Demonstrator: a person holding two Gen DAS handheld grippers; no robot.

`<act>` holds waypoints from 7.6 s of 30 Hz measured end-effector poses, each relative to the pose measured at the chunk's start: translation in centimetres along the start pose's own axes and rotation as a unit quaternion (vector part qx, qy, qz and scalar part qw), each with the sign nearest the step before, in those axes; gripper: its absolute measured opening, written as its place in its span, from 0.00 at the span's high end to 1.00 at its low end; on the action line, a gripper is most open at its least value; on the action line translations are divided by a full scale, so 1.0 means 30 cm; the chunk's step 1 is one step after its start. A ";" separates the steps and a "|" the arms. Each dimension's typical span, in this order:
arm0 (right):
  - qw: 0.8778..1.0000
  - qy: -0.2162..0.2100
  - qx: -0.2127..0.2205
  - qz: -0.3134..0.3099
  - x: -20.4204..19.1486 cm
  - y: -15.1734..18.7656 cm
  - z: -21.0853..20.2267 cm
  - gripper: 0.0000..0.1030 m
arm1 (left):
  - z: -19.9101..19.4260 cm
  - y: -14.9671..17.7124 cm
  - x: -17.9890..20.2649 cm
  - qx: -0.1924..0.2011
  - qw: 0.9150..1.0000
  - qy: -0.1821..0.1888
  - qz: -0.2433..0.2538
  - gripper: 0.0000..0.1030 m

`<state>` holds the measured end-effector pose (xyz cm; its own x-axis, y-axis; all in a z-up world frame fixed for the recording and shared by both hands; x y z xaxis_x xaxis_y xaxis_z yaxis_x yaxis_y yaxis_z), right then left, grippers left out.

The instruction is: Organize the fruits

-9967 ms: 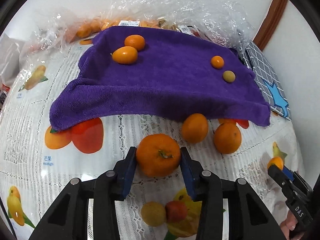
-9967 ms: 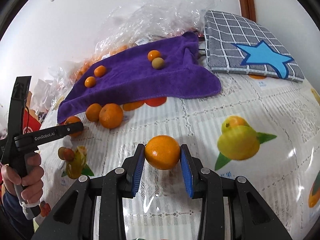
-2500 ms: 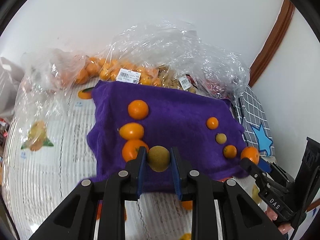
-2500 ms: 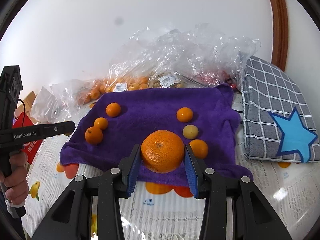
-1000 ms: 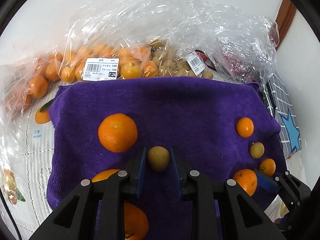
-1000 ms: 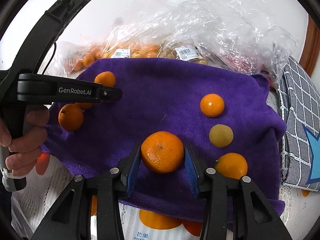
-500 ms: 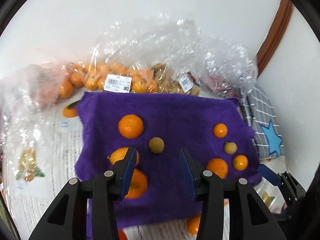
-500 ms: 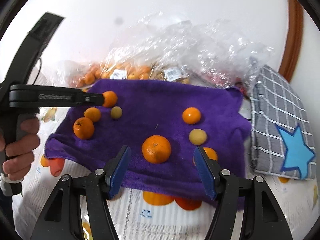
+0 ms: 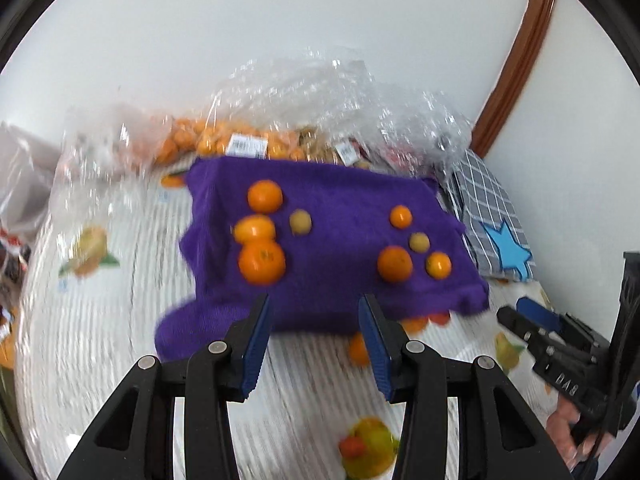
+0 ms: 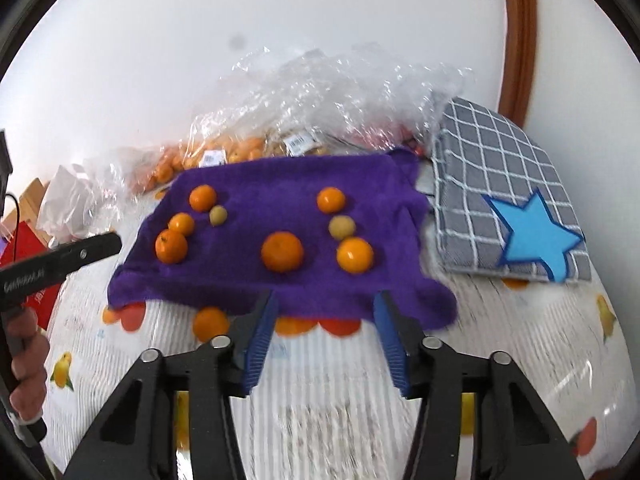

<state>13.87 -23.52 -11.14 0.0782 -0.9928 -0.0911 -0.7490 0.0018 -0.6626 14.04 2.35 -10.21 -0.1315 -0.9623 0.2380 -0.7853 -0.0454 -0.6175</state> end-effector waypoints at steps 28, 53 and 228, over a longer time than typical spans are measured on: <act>1.000 -0.018 -0.022 0.000 0.074 0.265 -0.045 0.52 | 0.097 0.320 0.085 -0.068 0.998 0.014 -0.010 0.79; 0.996 -0.050 -0.064 -0.039 -0.078 0.201 0.084 0.64 | 0.059 0.223 -0.065 -0.041 0.998 -0.015 -0.050 0.79; 0.993 0.030 0.116 0.016 0.091 0.203 -0.599 0.07 | -0.493 0.212 0.421 0.145 0.981 -0.126 0.041 0.20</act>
<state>-2.30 -28.38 -2.07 0.0124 -0.9971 -0.0749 -0.5785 0.0540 -0.8139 -1.56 -6.14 -0.06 -0.0054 -0.9999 0.0091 -0.5686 -0.0044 -0.8226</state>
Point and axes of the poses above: each gripper's, at about its wrist camera, not at the fingertips, and z roughly the way its jaws point, x to its right, y to its underside, the point moved 1 cm from there along z, roughly the way its jaws point, and after that the axes turned 1 degree about z, right-handed, at the moved point
